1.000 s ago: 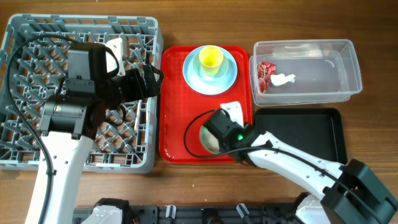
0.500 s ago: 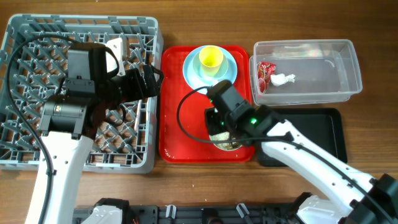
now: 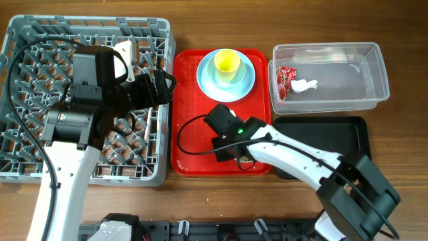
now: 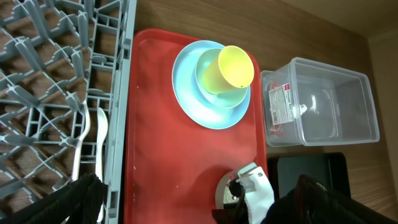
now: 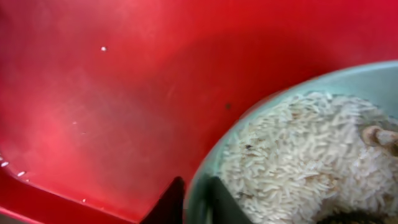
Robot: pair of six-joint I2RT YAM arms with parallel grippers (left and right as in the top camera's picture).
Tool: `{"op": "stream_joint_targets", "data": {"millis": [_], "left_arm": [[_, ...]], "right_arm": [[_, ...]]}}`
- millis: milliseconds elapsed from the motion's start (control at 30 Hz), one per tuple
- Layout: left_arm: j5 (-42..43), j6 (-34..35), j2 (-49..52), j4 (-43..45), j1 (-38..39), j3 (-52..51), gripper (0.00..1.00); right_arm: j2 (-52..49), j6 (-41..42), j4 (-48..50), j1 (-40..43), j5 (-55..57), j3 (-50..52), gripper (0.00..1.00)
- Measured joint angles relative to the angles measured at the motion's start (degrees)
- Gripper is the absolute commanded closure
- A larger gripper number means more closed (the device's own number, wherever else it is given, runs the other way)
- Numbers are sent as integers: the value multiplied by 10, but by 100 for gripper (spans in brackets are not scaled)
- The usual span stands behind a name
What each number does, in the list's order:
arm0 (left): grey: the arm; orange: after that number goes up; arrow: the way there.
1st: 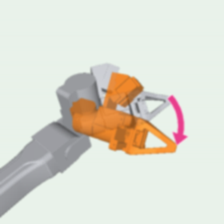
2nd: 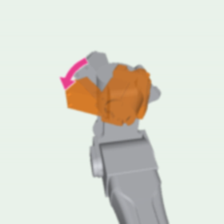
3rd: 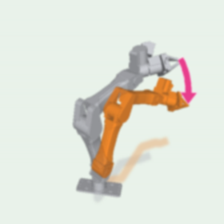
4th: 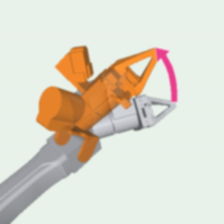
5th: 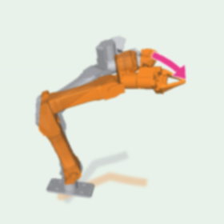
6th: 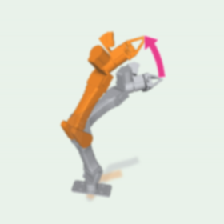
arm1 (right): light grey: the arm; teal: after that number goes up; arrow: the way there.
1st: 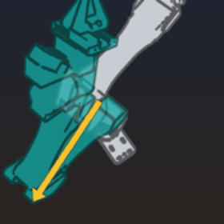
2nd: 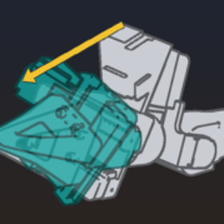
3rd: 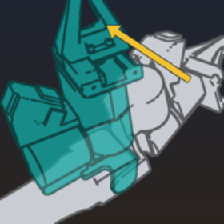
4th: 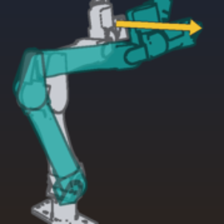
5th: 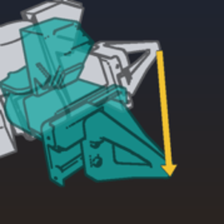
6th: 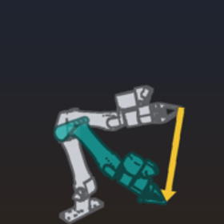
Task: Sort waste into correct bins and load items into the dishwasher rack
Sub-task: 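Grasp the bowl rim and lift it over the black tray, then tip the bowl to dump the rice onto the black tray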
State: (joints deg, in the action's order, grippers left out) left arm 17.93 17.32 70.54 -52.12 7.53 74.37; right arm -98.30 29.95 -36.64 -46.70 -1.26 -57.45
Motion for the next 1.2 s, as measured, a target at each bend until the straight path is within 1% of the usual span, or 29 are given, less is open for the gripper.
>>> {"op": "stream_joint_targets", "data": {"millis": [33,133,233,267,400,533,600,667,800,933,1033,1133,1200], "left_arm": [[0,0,0,0,0,0,0],[0,0,0,0,0,0,0],[0,0,0,0,0,0,0],[0,0,0,0,0,0,0],[0,0,0,0,0,0,0],[0,0,0,0,0,0,0],[0,0,0,0,0,0,0],[0,0,0,0,0,0,0],[0,0,0,0,0,0,0],[0,0,0,0,0,0,0],[0,0,0,0,0,0,0],[0,0,0,0,0,0,0],[0,0,0,0,0,0,0]], "right_arm": [[0,-1,0,0,2,0,96],[10,0,-29,0,11,-16,95],[41,0,-113,11,4,-62,96],[59,0,-140,19,0,-73,96],[154,0,-185,67,-31,-85,96],[257,-5,-249,139,-49,-85,96],[321,-23,-264,197,-82,-85,96],[343,-40,-267,232,-115,-85,96],[379,-96,-289,347,-204,-85,96],[374,-178,-313,480,-301,-85,96],[350,-246,-319,575,-419,-73,96],[323,-297,-319,631,-504,-37,96],[302,-332,-320,657,-542,-4,96]]}}
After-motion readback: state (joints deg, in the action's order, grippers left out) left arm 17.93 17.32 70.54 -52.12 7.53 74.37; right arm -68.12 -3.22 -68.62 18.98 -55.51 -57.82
